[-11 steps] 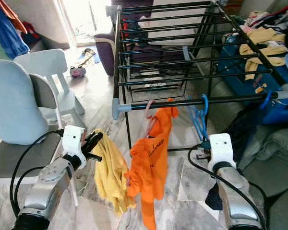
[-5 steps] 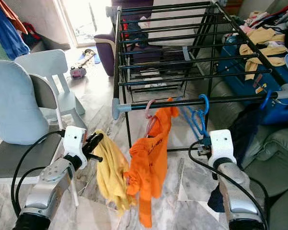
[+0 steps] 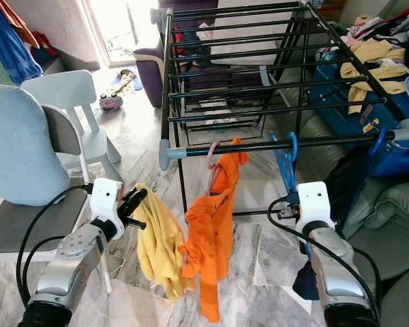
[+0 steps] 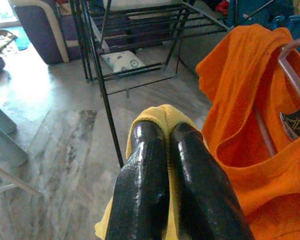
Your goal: Hang hanger
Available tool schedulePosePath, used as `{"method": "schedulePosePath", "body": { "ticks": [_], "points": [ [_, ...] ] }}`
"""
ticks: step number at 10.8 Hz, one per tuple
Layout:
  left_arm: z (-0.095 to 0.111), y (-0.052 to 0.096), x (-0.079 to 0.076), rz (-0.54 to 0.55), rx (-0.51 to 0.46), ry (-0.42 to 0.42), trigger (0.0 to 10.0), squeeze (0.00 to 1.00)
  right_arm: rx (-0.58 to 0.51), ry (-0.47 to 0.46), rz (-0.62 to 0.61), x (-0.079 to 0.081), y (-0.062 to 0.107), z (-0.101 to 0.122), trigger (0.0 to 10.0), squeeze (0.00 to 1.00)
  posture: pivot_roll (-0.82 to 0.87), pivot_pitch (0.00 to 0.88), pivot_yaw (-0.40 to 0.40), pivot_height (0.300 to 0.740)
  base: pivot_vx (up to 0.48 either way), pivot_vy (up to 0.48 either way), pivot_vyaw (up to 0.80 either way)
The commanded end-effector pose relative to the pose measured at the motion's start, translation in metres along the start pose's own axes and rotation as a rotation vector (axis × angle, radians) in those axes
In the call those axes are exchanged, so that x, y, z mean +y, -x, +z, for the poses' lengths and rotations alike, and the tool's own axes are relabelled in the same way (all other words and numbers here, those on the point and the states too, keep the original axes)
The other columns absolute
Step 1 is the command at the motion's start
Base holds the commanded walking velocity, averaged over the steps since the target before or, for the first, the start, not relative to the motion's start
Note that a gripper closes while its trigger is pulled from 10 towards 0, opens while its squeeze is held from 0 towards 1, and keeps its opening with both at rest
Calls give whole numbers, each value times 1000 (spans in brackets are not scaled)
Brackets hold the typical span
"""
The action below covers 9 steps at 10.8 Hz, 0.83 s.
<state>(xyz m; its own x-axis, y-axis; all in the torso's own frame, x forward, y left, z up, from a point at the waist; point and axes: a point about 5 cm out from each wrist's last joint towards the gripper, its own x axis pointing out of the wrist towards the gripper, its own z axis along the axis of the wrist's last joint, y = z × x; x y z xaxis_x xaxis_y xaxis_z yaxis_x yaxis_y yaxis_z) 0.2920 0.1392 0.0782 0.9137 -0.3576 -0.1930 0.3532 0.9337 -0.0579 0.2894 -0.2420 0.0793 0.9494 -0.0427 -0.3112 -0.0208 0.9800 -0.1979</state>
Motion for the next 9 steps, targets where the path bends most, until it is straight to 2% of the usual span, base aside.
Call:
{"method": "schedulePosePath", "body": {
  "ticks": [1,3,4,5,6,7,9],
  "points": [
    [7,-1,1,7,-29,-4,10000,0,-31,-3,20,7,0,7,0,0,-208,0,93,740,0,0,0],
    [9,0,-2,7,-49,-4,10000,0,-155,-22,-43,5,5,21,0,0,-209,0,89,740,0,0,0],
    [9,-1,-4,9,-51,-4,10000,0,-210,-51,-111,3,14,24,0,0,-213,0,86,740,0,0,0],
    [8,-1,-6,6,-51,-5,10000,0,-197,-83,-100,10,24,13,0,0,-211,0,84,740,0,0,0],
    [8,0,-6,4,-52,-6,10000,0,-179,-85,-93,18,39,-1,4588,0,-216,0,86,740,0,0,0],
    [6,2,-5,4,-47,-6,10000,0,-157,-93,-94,24,50,-13,10000,0,-220,0,88,740,0,0,0],
    [6,-1,-7,-2,-44,-9,10000,0,-136,-119,-80,33,55,-19,10000,0,-226,0,93,740,0,0,0]
  ]
}}
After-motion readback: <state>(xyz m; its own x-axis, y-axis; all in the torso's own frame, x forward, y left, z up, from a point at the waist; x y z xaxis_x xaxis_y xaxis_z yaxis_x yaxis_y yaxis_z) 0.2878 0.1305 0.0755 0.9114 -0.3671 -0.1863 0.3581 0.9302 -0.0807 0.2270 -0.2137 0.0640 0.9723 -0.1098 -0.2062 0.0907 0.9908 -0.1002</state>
